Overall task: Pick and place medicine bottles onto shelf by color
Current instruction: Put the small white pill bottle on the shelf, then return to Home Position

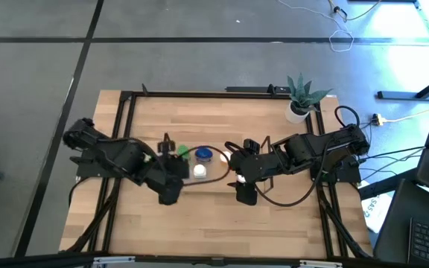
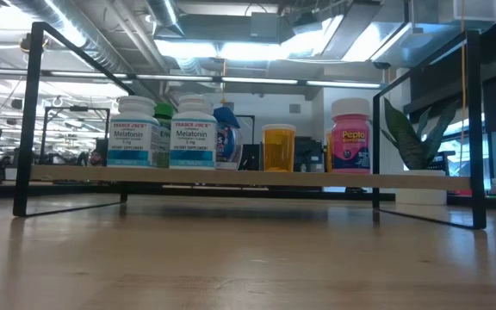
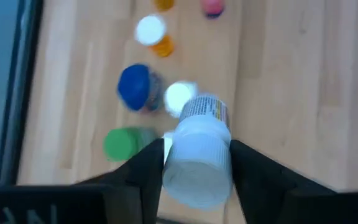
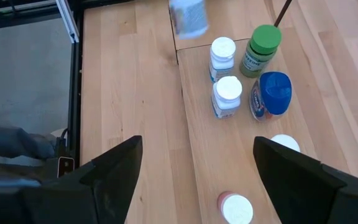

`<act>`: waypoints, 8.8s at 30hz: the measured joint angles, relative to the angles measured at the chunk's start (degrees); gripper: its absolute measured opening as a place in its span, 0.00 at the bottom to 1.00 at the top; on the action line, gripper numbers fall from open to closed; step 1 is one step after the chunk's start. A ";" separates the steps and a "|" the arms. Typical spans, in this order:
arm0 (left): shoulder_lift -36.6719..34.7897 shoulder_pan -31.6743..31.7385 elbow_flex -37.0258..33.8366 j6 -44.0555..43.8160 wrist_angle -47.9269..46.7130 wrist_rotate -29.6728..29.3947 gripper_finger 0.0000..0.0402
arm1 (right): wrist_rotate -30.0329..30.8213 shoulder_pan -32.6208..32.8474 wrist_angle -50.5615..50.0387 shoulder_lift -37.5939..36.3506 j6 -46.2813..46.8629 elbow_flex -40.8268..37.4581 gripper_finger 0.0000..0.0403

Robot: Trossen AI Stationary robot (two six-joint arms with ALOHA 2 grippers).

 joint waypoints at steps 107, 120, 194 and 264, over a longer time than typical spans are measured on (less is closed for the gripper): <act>16.82 16.67 0.06 10.60 15.76 22.88 0.39 | 21.75 22.97 -12.31 -0.57 30.47 -0.46 0.76; 21.86 16.71 0.16 8.79 20.13 26.92 0.39 | 30.46 26.13 -12.81 -0.70 29.74 -0.46 0.76; 25.02 19.29 -1.53 15.39 20.47 19.99 0.39 | 16.45 25.31 -8.47 -0.70 19.34 -0.44 0.76; 25.83 18.48 6.43 19.68 14.61 19.38 0.49 | 16.45 25.32 -6.12 -0.69 19.34 -0.42 0.76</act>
